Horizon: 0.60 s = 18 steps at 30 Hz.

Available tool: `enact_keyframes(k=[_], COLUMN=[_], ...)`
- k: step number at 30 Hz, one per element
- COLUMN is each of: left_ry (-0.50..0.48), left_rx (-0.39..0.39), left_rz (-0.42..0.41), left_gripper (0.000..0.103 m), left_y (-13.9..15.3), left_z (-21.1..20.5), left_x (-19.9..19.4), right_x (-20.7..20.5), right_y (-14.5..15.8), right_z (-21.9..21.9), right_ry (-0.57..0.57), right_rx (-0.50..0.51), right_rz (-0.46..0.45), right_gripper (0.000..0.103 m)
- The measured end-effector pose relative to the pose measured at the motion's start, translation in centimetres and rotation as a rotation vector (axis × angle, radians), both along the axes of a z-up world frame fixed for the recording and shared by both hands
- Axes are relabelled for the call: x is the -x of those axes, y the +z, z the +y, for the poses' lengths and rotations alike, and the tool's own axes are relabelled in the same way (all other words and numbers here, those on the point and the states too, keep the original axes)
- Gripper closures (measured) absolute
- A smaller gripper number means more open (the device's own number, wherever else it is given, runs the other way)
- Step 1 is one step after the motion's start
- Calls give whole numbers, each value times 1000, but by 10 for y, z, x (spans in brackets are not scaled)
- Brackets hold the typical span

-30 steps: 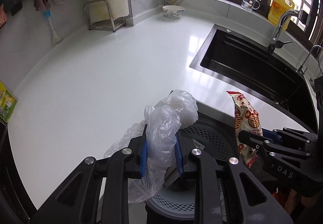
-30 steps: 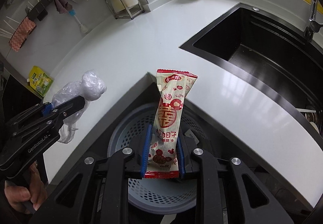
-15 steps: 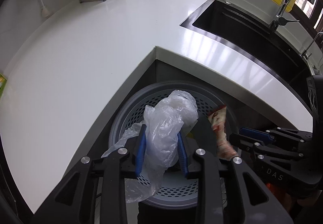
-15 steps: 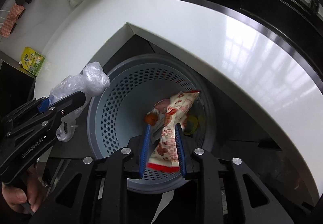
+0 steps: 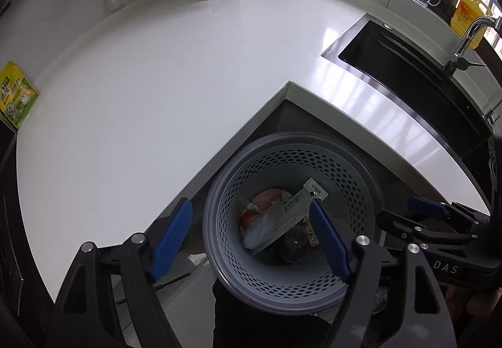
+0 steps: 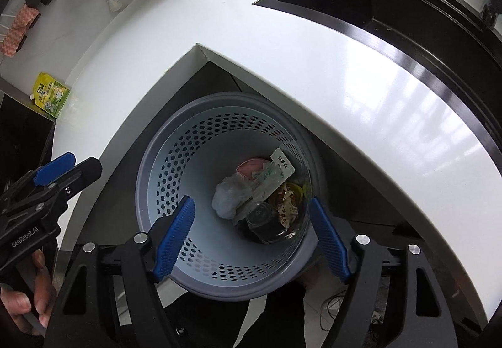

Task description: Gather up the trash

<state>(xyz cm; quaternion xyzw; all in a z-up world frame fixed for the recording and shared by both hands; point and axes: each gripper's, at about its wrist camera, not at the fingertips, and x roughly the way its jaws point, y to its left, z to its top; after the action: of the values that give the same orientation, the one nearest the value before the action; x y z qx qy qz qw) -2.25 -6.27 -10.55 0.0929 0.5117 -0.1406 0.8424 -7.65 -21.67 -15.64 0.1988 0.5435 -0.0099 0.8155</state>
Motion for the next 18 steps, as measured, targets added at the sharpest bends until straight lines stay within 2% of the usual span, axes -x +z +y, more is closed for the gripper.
enact_keyframes(k=[7,18], left_ry=[24,49], left_rx=[0,-11], left_rz=[-54,-97], left_gripper=[13,7], left_y=[23,42], left_z=[1,-2], left_x=[10,17], right_x=[13,21], right_y=[21,40], right_z=[10,6], right_ry=[9,11], right_rx=[39,69], right_rz=[-41,-80], right_gripper=[30,28])
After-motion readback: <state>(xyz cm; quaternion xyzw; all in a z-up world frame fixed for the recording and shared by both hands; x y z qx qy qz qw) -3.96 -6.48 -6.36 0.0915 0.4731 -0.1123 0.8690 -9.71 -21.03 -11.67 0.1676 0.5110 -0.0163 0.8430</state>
